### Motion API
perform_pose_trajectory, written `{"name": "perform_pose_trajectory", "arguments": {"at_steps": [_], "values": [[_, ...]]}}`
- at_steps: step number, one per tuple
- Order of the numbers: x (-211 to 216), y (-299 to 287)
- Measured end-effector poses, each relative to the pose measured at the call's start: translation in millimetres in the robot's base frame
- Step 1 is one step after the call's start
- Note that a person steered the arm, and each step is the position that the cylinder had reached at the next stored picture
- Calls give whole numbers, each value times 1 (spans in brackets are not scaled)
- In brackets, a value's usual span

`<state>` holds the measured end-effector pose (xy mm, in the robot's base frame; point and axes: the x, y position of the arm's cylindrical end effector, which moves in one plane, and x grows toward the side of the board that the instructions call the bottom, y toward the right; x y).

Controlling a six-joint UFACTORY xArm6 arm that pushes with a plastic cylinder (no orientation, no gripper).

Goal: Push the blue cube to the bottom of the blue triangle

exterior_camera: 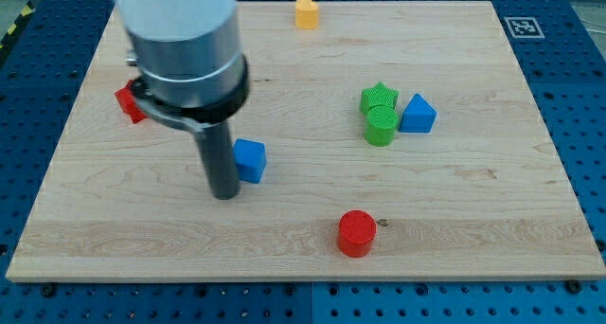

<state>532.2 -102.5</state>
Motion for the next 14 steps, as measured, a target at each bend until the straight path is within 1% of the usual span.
{"name": "perform_pose_trajectory", "arguments": {"at_steps": [1,3,4,5,6,8,11,12,14], "values": [[-11,-27],[-17,24],[-18,28],[-25,2],[-41,6],[-41,69],[-41,81],[-41,105],[-31,129]]}}
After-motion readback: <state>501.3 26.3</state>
